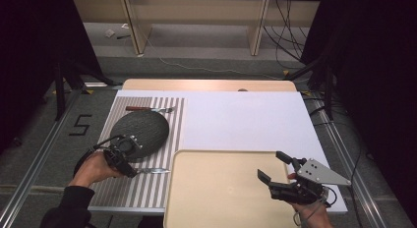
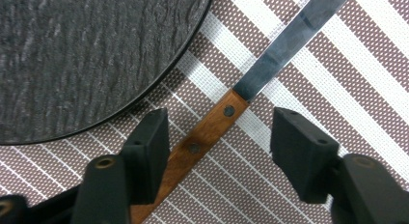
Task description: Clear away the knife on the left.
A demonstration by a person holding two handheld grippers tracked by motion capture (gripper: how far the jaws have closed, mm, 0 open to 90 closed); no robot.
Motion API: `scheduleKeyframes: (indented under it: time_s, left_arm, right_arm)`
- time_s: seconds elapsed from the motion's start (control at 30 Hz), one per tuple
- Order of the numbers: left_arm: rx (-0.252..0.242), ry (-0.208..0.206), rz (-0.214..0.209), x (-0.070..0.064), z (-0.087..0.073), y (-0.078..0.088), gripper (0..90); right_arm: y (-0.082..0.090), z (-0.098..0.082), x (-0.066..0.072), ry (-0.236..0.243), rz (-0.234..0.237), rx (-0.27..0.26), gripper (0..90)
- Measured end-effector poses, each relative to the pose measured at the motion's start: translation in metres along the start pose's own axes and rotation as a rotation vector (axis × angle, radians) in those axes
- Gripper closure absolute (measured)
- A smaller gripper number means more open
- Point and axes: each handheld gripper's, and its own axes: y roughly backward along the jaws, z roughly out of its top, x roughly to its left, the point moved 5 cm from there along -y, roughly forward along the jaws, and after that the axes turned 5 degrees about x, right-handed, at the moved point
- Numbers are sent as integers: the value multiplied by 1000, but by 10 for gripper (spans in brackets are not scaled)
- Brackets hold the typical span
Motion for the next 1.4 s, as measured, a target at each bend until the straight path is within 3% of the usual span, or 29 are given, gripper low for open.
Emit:
scheduleKeyframes:
  time_s: [0.63,0.8,0.97,1.17,1.4]
  left_arm:
    - [46,6,7,5,-2,-9,571]
    - [58,-38,13,0,0,-9,655]
    - [60,-73,-2,-4,0,-9,754]
    - [65,-88,-31,-9,1,-8,765]
    - [38,-57,-60,-13,5,-4,768]
  right_arm:
    - [0,0,1,6,4,-1,182]
    - [0,0,1,7,7,-2,182]
    - [0,0,1,8,8,-2,182]
    - [0,0,1,8,8,-1,182]
    - [0,0,2,7,10,-1,182]
